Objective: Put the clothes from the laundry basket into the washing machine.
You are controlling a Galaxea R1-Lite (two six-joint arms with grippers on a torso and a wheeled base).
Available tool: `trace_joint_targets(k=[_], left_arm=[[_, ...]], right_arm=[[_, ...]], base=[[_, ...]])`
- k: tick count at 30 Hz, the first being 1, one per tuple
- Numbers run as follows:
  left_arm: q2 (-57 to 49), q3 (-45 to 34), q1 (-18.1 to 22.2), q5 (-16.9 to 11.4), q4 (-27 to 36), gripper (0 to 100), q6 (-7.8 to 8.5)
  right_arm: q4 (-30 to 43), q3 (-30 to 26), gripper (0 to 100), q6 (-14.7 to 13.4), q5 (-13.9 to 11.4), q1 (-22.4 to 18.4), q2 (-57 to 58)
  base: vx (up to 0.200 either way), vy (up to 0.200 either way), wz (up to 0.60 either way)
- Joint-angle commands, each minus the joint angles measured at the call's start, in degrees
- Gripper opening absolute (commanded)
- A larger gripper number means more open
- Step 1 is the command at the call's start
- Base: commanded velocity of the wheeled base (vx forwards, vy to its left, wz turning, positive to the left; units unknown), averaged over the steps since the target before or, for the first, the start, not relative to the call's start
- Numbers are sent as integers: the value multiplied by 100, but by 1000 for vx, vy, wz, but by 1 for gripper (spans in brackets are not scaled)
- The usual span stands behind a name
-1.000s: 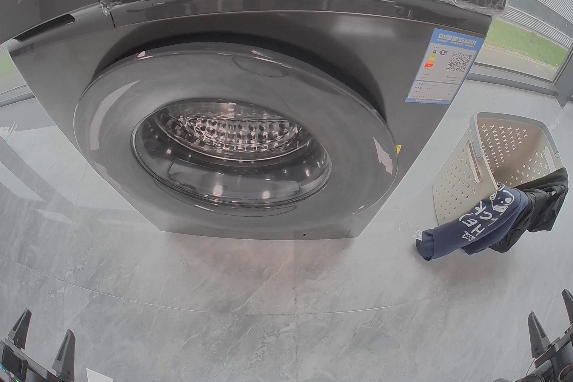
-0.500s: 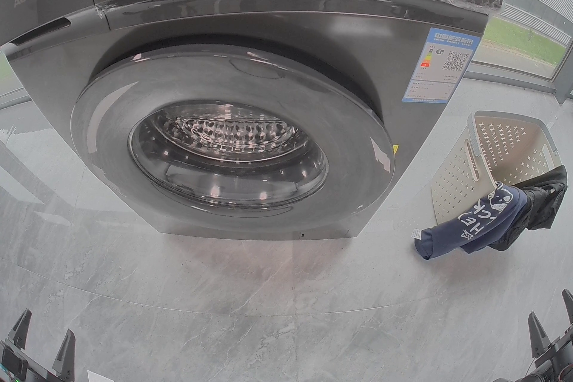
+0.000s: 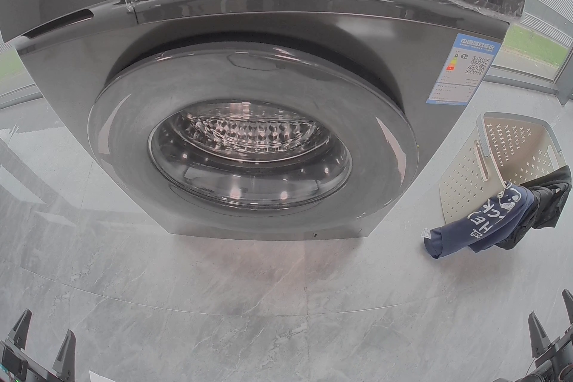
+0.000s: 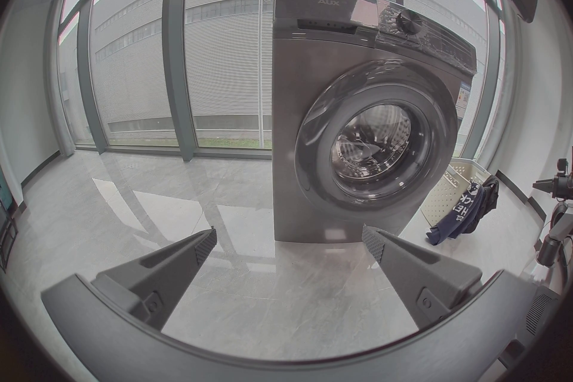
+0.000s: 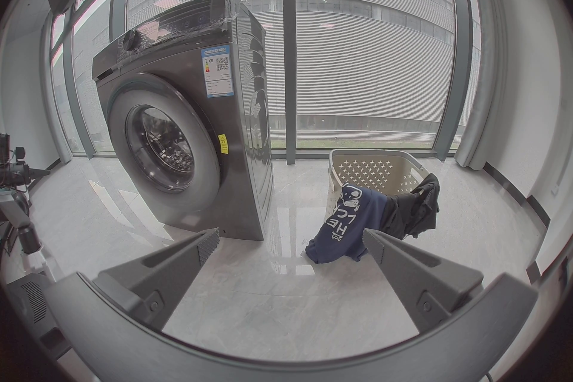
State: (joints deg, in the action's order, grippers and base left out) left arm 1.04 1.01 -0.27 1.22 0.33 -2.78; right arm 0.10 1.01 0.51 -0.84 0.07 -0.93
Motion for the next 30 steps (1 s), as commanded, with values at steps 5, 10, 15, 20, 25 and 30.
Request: trace_joint_targets(k=[5,10,15,20,25,30], left_arm=[[-51,-84,0,1,2,100,-3],[-51,-84,0,1,2,100,-3],[-51,-84,0,1,2,100,-3],[-51,-84,0,1,2,100,-3],[-51,-84,0,1,2,100,-3],[-51,-84,0,1,2,100,-3]], right_arm=[[-1,-92,100,2,-4,1,84],[-1,-92,100,2,-4,1,84],[-1,-92,100,2,-4,1,84],[-1,-92,100,2,-4,1,84],[-1,-92,100,2,-4,1,84],[-1,-92,100,2,-4,1,84]], base=[[0,160,0],[0,0,0],[0,0,0],[0,0,0],[0,80,0],[0,200,0]])
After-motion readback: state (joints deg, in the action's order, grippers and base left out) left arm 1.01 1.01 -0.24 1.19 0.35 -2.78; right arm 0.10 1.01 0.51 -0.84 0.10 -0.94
